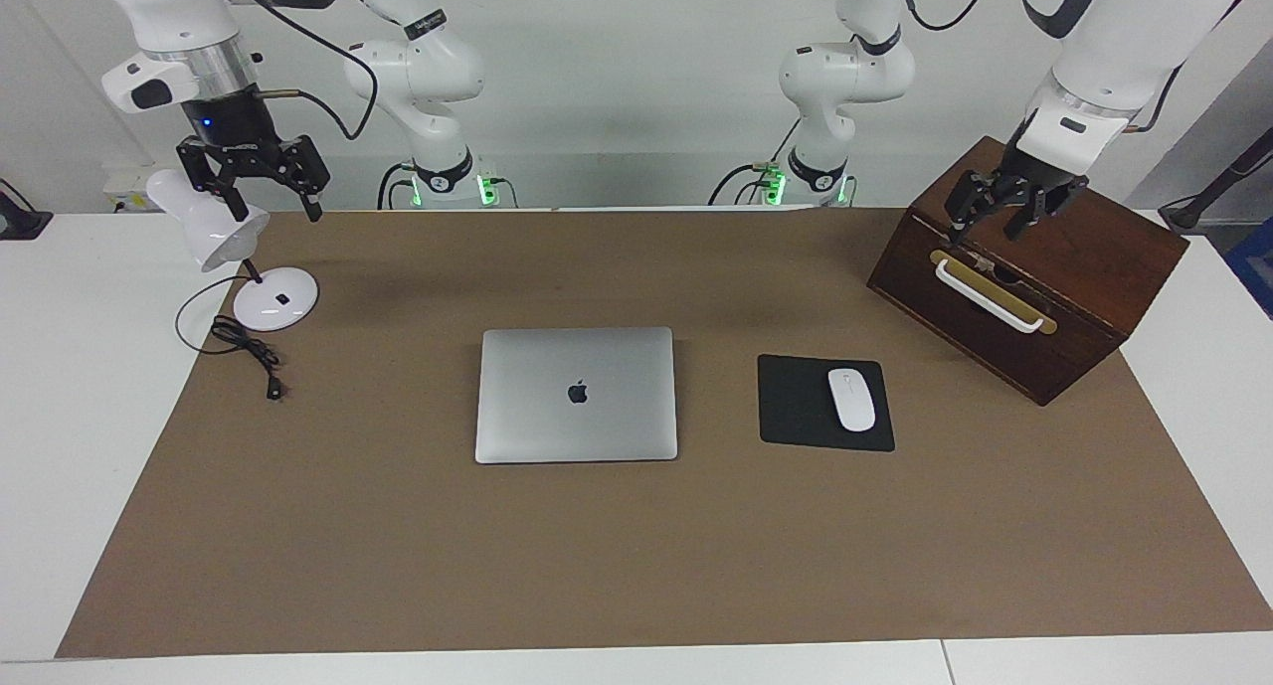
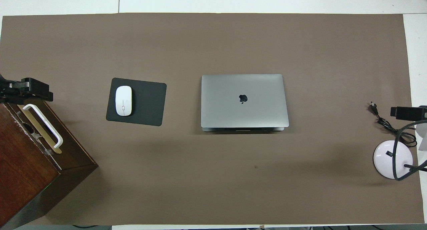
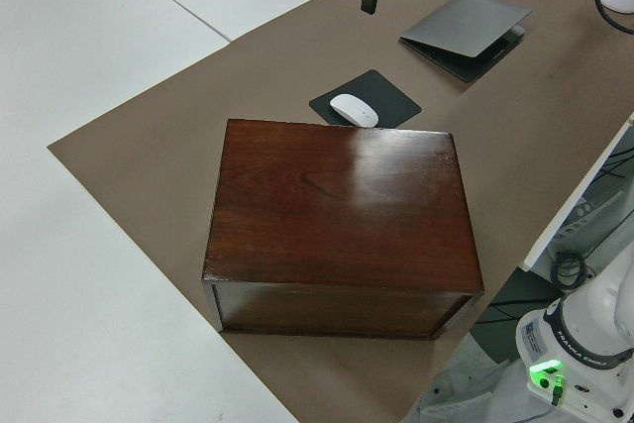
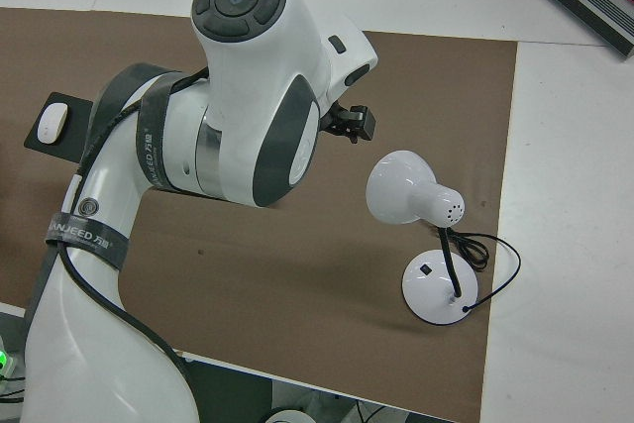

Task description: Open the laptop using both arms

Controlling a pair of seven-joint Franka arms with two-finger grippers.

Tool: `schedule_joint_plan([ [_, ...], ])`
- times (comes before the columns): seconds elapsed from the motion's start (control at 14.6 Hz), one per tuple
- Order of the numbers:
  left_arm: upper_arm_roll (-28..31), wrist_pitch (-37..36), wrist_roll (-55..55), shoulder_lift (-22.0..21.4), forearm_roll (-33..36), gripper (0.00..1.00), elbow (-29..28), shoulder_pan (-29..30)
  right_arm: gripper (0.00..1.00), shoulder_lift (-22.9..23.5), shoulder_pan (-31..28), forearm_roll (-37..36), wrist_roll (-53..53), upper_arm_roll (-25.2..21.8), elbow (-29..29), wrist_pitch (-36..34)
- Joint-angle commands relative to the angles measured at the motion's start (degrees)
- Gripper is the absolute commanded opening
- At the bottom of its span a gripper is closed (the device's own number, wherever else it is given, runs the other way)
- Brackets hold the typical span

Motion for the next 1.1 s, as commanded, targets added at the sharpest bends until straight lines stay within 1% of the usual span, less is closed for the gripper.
schedule_joint_plan([
  [0.0,-0.12,-0.87,-0.53,-1.49,0.42,0.0,-1.48,-0.24,0.98,-3.43,1.3,0.95,3.31,0.33,-5.23,4.23],
  [0.14,-0.21,-0.79,-0.45,-1.58,-0.45,0.0,-1.66,0.1,0.98,-5.28,3.15,1.3,6.48,0.33,-8.49,7.83],
  [0.34,-0.12,2.45,-0.62,-1.49,-1.25,0.0,-2.36,-0.07,0.98,-7.21,7.45,7.09,14.54,0.33,-12.53,14.07],
  [0.48,-0.12,4.57,-0.62,-1.67,-1.25,0.0,-3.59,0.02,0.98,-7.66,12.97,8.33,25.5,0.33,-14.65,19.16],
  [0.55,-0.12,5.45,-0.53,-2.19,-1.25,0.0,-4.55,-0.15,0.98,-7.48,16.05,8.6,32.87,0.33,-15.35,21.8],
  [0.62,-0.12,7.28,-0.45,-2.98,-1.33,0.0,-6.39,-0.33,0.98,-7.22,19.3,8.69,39.73,0.41,-16.4,24.87],
  [0.69,-0.3,9.56,-0.36,-4.2,-1.42,0.0,-9.27,-0.42,0.98,-7.04,22.46,8.69,45.98,0.33,-18.68,29.95],
  [0.75,-0.3,12.54,0.08,-5.87,-1.6,0.0,-13.31,-0.51,0.98,-6.96,25.19,8.69,50.74,0.33,-21.74,36.35],
  [0.82,-0.3,17.1,0.08,-7.97,-2.21,0.0,-17.78,-0.77,0.98,-6.52,27.74,8.69,54.7,0.33,-24.99,42.85],
  [0.89,-0.56,20.97,0.17,-9.82,-2.39,0.0,-22.09,-0.95,0.98,-5.64,29.85,8.69,58.14,0.33,-26.51,46.75],
  [1.03,-0.65,28.27,0.78,-12.64,-2.48,0.0,-28.87,-3.22,0.98,-3.8,32.41,8.69,65.08,0.41,-26.79,50.55],
])
